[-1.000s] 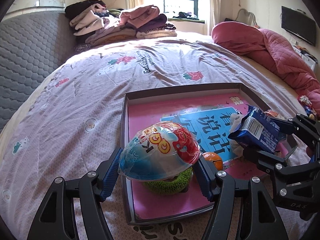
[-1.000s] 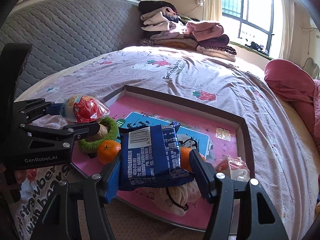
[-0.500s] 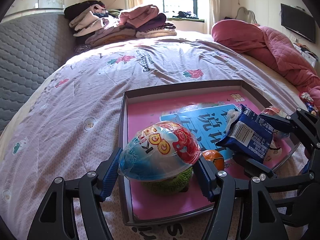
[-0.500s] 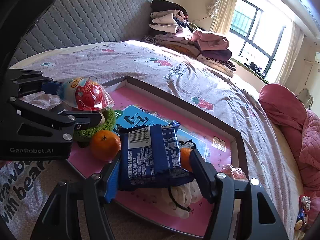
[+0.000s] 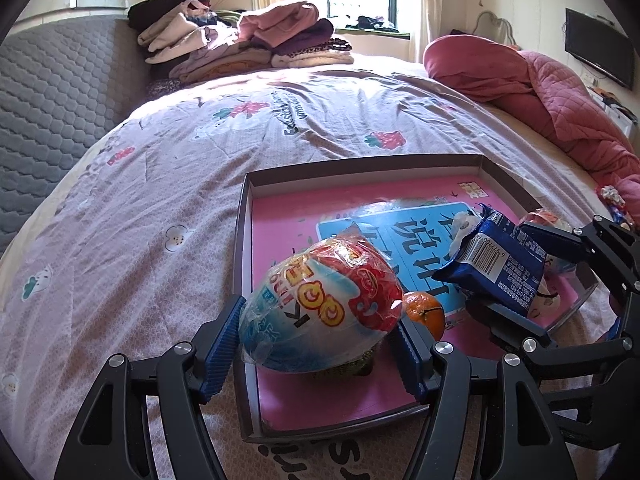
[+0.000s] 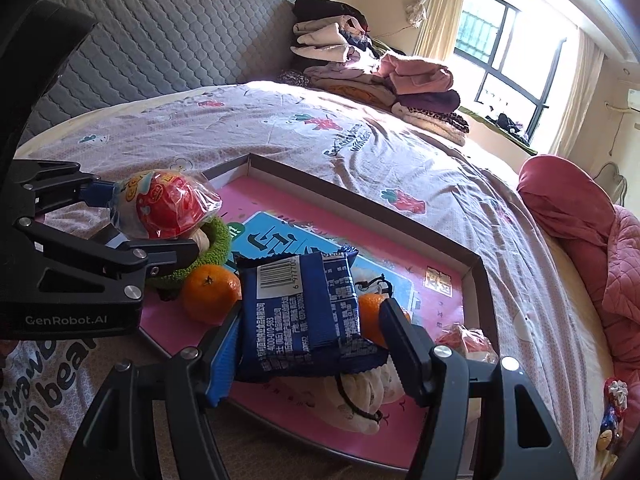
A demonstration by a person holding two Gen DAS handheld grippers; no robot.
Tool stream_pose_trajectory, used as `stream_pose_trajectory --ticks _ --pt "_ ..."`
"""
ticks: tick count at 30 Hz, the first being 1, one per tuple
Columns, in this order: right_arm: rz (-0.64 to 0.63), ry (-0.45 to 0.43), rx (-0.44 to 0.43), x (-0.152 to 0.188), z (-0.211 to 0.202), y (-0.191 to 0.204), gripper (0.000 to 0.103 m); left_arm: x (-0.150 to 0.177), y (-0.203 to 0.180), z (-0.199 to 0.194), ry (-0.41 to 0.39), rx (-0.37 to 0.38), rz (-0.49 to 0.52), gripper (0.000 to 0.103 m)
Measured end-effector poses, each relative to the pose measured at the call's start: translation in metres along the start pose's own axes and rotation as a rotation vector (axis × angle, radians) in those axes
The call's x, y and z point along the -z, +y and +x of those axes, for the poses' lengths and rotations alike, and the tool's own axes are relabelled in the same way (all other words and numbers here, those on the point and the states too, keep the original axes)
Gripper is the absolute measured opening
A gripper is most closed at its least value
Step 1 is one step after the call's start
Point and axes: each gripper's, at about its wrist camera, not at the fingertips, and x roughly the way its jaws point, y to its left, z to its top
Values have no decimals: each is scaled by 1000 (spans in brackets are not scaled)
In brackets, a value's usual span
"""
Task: Organize objects
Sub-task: 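Lower the Kinder egg beside the green ring while the right gripper lowers the packet onto the mesh bag, then open both grippers to release the Kinder egg and blue packet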
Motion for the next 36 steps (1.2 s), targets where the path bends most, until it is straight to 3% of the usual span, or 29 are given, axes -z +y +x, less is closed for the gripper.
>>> stream_pose_trajectory --ticks 12,36 --pt "102 -3 -57 -1 -3 -16 69 -3 3 -7 -15 3 -11 74" --pt "156 -91 -19 -13 -26 -33 72 -10 1 -28 -56 25 -20 75"
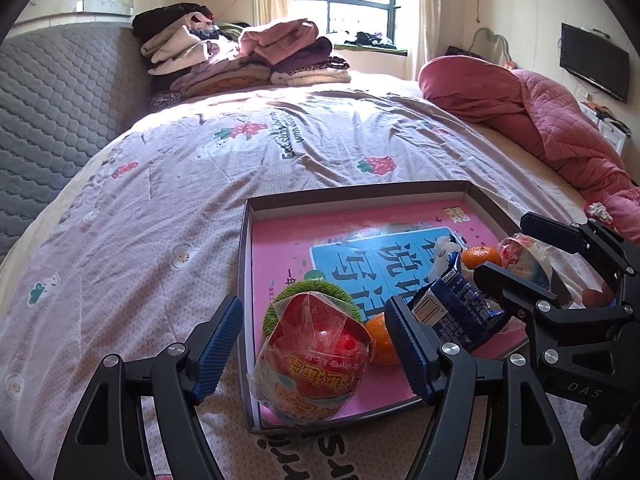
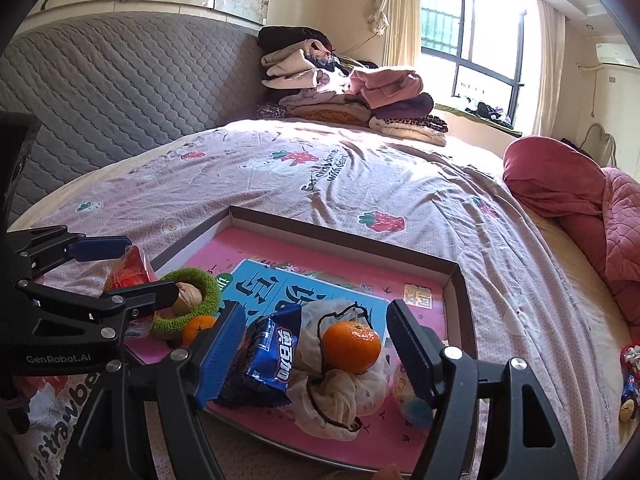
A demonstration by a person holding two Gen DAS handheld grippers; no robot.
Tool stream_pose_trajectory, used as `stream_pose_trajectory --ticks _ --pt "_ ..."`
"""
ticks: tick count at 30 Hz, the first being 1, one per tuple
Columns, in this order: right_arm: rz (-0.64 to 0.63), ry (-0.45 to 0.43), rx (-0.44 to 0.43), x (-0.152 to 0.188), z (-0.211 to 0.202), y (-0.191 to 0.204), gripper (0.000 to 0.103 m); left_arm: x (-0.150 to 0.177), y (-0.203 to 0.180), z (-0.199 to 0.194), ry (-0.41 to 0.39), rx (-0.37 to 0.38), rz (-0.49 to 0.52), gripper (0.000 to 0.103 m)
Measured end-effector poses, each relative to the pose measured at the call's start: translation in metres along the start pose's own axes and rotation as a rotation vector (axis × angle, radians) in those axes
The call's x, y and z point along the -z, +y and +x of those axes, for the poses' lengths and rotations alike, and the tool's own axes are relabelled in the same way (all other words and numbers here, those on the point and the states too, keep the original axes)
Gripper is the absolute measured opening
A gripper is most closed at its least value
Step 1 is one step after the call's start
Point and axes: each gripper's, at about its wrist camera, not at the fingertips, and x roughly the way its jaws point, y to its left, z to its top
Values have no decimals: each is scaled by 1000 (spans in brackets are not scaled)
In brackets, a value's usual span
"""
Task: Organize objects
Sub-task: 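Open both grippers to release the Kinder egg and blue packet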
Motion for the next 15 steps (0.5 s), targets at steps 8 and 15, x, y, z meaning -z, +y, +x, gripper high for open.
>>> stream_pose_trajectory --ticks 8,15 --pt "17 -19 12 -3 -11 -3 72 -4 -3 -13 -18 -4 -6 76" --pt "38 -52 10 -10 -31 -6 72 -6 -6 -31 -33 -2 -12 78"
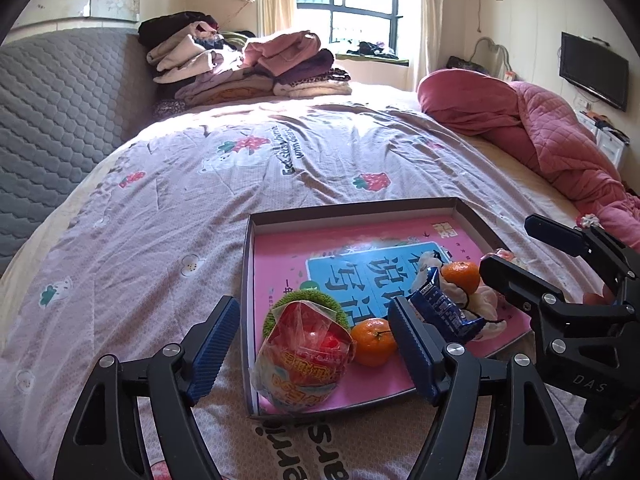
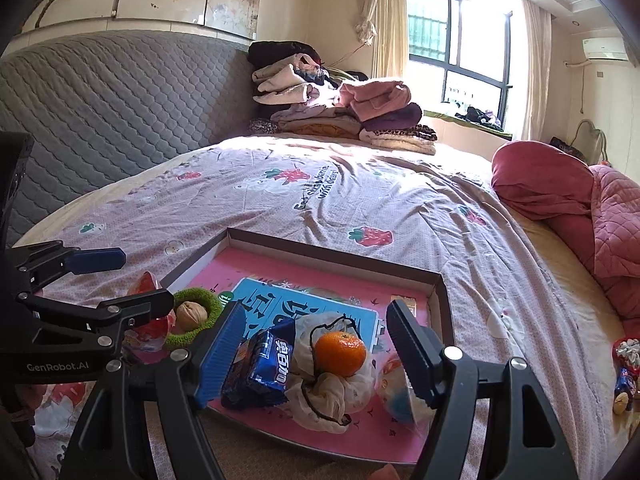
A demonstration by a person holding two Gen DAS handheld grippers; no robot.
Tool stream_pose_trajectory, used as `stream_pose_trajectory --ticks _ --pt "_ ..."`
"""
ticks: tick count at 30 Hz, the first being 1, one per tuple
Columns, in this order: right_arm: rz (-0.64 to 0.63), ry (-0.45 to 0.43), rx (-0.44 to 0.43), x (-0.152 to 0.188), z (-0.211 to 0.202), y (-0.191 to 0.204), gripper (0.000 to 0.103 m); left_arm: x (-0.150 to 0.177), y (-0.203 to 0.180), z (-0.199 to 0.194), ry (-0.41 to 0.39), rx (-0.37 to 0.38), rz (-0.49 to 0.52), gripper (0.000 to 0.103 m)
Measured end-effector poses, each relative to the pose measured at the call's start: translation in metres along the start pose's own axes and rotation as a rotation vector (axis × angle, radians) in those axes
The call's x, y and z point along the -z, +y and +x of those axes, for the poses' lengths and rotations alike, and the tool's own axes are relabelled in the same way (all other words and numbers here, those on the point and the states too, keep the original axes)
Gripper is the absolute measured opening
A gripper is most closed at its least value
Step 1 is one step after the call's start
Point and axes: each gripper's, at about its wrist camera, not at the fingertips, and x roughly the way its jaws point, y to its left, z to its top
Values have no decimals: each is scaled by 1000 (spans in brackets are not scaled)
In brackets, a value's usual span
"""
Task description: Organize objects
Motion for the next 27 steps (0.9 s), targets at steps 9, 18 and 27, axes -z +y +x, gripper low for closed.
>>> stream_pose_trajectory --ticks 9,18,27 --pt "21 -48 8 -10 -35 0 72 -3 -4 -40 -46 -17 -23 78" --pt "47 -84 12 -11 -70 2 72 4 -1 -78 -87 -33 -72 78" --pt "56 -107 16 -7 -99 5 72 13 -7 -108 -107 -45 -70 78"
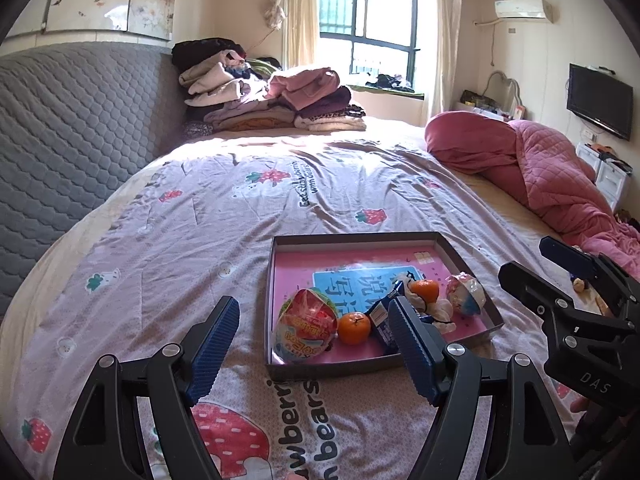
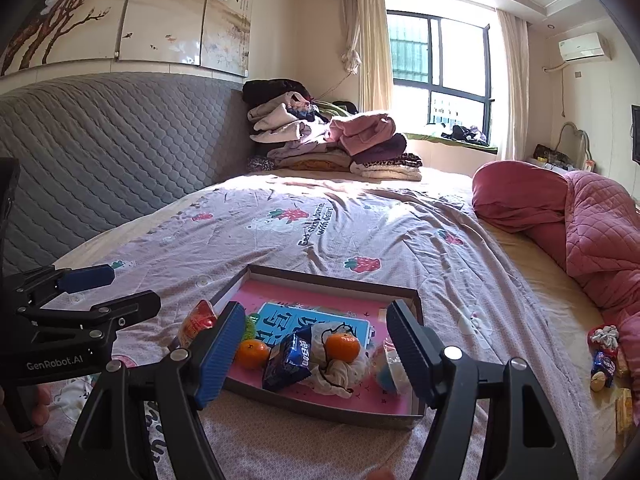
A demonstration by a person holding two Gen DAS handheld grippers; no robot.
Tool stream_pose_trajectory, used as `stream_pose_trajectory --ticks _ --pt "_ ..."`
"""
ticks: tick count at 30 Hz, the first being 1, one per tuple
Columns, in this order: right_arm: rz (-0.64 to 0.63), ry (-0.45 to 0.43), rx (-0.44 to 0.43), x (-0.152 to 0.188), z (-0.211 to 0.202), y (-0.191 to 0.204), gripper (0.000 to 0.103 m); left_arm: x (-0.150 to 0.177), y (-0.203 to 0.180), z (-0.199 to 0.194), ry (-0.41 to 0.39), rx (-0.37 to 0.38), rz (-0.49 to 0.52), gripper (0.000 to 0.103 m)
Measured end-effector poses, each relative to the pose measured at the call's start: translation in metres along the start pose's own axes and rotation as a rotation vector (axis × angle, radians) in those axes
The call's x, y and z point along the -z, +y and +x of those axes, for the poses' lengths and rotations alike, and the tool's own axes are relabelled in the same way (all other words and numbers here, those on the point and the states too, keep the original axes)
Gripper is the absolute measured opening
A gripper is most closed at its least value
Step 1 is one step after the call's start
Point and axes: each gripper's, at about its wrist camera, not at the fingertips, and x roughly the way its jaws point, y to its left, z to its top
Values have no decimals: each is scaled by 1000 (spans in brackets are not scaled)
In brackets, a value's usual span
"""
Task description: Organize objects
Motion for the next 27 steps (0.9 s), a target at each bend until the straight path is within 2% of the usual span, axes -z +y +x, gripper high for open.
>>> stream_pose_trajectory --ticks 13,27 --pt "23 3 10 12 -35 0 72 13 -7 -38 -38 -44 4 78" --pt "29 78 41 55 -41 13 72 57 -23 -36 0 -86 14 78"
